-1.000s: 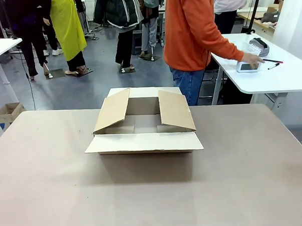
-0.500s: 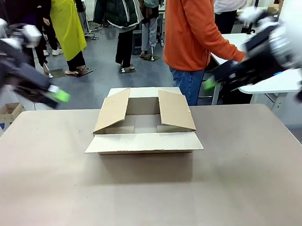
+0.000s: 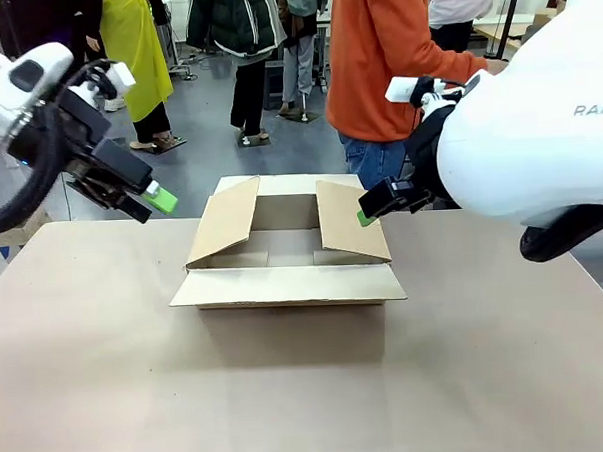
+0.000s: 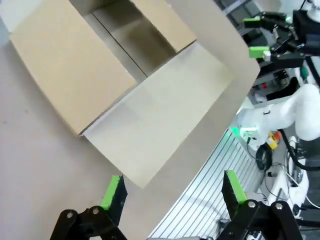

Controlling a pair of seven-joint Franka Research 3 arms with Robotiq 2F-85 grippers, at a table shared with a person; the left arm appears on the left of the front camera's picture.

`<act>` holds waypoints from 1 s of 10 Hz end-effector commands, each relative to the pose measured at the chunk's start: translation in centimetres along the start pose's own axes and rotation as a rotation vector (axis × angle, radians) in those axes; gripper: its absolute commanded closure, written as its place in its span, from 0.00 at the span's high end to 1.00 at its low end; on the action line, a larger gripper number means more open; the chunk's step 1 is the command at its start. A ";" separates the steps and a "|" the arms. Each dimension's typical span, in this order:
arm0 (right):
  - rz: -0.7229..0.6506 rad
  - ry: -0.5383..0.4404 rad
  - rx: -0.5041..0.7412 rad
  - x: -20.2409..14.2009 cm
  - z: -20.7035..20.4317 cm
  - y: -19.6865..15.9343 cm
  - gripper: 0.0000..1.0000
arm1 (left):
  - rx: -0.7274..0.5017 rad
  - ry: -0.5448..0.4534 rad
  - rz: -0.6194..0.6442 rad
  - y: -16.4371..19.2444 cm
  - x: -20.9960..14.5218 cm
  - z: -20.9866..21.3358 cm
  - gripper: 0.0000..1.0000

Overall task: Pack the gift set into the box.
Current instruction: Place both hands on the side flaps of the Package Box and spread them outward.

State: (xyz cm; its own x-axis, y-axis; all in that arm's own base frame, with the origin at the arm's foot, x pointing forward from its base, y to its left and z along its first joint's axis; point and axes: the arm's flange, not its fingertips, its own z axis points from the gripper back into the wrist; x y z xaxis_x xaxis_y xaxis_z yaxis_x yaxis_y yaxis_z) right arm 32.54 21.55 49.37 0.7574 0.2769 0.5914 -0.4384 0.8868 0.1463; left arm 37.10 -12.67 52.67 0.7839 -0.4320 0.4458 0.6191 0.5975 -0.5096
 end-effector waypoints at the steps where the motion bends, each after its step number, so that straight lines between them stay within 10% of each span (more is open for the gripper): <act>1: 0.040 0.032 0.001 0.8 -2.2 1.0 1.00 | 0.092 0.028 0.003 -0.8 2.4 -3.5 1.00; 6: 0.018 -0.156 0.042 -1.1 -3.7 1.8 1.00 | 0.394 0.250 0.296 2.0 13.0 -10.5 1.00; 10: 0.004 -0.116 0.015 0.6 -3.5 2.4 1.00 | 0.619 0.276 0.360 2.8 17.6 -15.5 1.00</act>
State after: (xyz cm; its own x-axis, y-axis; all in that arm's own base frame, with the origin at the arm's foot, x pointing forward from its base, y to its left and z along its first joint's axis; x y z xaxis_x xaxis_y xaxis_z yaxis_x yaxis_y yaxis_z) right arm 33.76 25.11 46.90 0.6986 0.2420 0.6733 -0.4536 0.8775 0.1554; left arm 52.90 -27.45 47.01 0.9585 -0.2680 0.0975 0.2778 0.9547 -0.1070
